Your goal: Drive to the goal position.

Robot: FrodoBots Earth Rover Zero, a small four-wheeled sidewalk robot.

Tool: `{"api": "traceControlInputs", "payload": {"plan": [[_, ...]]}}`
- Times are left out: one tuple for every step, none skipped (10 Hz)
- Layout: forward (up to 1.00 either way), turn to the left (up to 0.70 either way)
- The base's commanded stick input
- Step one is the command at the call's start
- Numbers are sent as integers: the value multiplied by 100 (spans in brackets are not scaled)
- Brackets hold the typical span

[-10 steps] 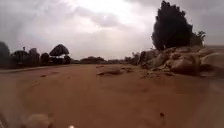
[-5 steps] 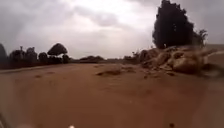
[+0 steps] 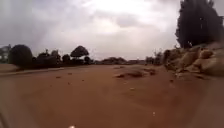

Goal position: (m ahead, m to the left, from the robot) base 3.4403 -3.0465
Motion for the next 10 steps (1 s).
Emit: {"api": "traceControlInputs", "payload": {"plan": [[50, 0], [50, 0], [50, 0], [50, 0], [50, 0], [50, 0], [50, 0], [50, 0], [50, 0], [50, 0]]}}
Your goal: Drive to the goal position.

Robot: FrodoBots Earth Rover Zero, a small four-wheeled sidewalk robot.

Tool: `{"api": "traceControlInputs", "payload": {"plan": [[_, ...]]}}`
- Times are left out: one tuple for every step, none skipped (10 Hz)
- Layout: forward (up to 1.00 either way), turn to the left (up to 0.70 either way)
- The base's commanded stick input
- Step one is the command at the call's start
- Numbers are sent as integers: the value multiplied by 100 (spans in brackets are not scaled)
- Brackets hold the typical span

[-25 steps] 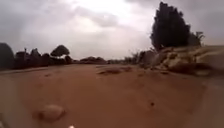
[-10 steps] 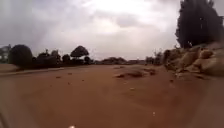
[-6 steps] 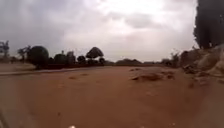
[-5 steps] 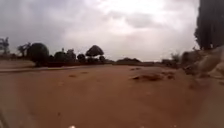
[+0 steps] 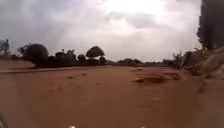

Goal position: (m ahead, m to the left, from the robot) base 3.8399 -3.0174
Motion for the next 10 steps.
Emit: {"api": "traceControlInputs", "payload": {"plan": [[50, 0], [50, 0], [50, 0], [50, 0], [50, 0], [50, 0], [50, 0], [50, 0], [50, 0], [50, 0]]}}
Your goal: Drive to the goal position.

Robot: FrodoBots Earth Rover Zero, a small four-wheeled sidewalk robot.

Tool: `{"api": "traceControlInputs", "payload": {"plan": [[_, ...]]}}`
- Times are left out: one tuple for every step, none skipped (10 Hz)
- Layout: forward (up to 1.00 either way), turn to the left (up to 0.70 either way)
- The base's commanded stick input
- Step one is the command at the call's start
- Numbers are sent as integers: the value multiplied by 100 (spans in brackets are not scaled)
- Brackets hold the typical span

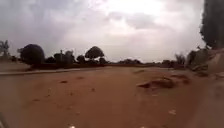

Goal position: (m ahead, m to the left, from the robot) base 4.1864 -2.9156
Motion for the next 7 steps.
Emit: {"api": "traceControlInputs", "payload": {"plan": [[50, 0], [50, 0], [50, 0], [50, 0], [50, 0], [50, 0], [50, 0]]}}
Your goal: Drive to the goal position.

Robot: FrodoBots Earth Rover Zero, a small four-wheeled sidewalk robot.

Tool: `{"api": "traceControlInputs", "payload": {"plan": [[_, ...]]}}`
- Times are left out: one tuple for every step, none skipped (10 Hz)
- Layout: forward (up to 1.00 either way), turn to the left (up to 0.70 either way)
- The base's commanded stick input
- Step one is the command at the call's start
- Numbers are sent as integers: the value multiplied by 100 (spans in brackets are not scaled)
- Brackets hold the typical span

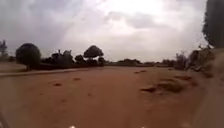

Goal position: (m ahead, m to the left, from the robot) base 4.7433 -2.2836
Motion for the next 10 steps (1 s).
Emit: {"api": "traceControlInputs", "payload": {"plan": [[50, 0], [50, 0], [50, 0], [50, 0], [50, 0], [50, 0], [50, 0], [50, 0], [50, 0], [50, 0]]}}
